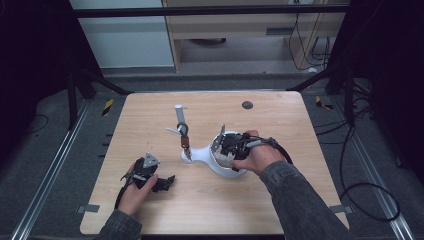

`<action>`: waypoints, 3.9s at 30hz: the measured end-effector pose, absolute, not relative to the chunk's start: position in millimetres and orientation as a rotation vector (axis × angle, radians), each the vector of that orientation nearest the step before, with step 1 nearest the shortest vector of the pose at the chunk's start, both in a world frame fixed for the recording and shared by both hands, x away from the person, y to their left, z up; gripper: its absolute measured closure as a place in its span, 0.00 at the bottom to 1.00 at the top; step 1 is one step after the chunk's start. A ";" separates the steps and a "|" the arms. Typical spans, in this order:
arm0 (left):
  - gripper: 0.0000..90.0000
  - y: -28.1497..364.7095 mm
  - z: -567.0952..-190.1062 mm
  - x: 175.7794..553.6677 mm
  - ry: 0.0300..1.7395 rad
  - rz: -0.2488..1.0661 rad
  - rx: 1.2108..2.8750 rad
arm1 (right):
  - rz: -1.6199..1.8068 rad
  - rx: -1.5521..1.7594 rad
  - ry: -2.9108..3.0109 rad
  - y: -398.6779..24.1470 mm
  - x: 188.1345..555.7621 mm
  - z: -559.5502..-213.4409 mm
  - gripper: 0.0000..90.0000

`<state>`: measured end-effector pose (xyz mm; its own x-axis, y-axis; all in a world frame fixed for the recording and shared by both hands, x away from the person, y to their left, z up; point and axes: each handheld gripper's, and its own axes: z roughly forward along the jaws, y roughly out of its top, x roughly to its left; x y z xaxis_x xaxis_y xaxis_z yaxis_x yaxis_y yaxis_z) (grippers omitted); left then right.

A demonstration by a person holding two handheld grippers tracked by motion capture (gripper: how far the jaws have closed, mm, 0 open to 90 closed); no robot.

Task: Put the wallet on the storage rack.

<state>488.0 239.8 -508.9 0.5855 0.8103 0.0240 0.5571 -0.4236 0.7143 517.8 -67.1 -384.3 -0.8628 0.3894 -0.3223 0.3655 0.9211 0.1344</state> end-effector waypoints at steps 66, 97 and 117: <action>0.00 239.7 -508.9 487.7 1.080 0.485 2.142 | 0.254 0.655 2.687 -82.1 510.6 -376.3 0.07; 0.00 239.7 -508.8 487.6 1.081 0.483 2.145 | 0.483 0.705 2.591 -110.6 493.6 -356.4 0.09; 0.00 239.5 -508.8 487.6 1.079 0.479 2.145 | 0.701 0.805 2.392 -159.2 490.4 -353.8 0.10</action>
